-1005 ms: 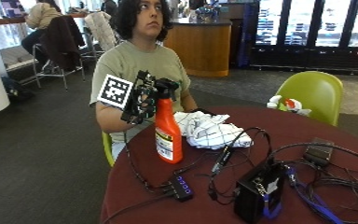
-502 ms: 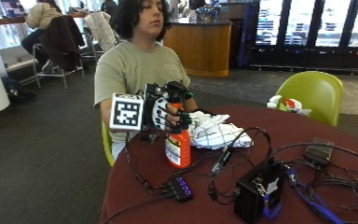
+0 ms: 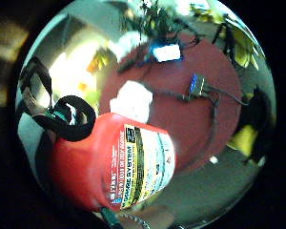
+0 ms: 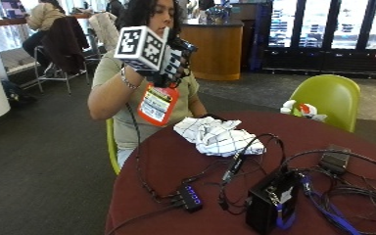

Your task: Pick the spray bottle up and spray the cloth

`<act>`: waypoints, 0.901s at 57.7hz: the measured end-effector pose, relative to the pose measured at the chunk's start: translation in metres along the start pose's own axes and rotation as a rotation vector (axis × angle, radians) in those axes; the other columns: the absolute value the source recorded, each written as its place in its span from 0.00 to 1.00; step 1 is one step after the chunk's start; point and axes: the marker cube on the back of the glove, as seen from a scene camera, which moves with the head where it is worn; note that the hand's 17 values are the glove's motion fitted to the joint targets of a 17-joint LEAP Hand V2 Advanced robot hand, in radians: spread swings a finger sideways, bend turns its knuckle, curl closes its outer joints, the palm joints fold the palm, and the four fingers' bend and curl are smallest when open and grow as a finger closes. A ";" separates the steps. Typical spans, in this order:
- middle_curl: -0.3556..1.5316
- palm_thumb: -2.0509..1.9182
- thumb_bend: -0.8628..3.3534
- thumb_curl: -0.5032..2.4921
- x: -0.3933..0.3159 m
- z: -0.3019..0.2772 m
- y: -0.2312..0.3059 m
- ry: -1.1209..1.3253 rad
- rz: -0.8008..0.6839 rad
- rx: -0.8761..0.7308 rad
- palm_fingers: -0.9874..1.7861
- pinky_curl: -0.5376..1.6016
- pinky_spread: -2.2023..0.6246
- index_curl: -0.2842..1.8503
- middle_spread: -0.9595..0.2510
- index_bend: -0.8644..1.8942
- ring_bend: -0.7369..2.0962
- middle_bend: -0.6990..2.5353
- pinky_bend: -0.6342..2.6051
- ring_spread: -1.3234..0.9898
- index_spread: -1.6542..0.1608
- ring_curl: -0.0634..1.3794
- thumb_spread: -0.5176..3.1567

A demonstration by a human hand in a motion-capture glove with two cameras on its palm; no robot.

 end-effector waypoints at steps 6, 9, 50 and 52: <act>0.47 0.78 0.20 0.38 -0.017 0.027 0.008 0.102 -0.007 -0.415 0.83 0.44 0.71 0.35 0.67 0.43 0.48 0.40 0.32 0.51 0.79 0.36 0.29; 0.47 0.78 0.20 0.39 -0.018 0.043 0.011 0.147 0.079 -0.550 0.83 0.44 0.71 0.36 0.67 0.43 0.48 0.41 0.32 0.50 0.78 0.36 0.29; 0.47 0.78 0.20 0.42 0.100 0.158 -0.011 0.677 0.709 -1.038 0.83 0.44 0.72 0.40 0.67 0.40 0.48 0.40 0.31 0.52 0.78 0.37 0.28; 0.47 0.78 0.20 0.42 0.087 0.157 -0.013 0.655 0.669 -1.015 0.83 0.44 0.72 0.40 0.67 0.40 0.48 0.40 0.31 0.52 0.78 0.37 0.28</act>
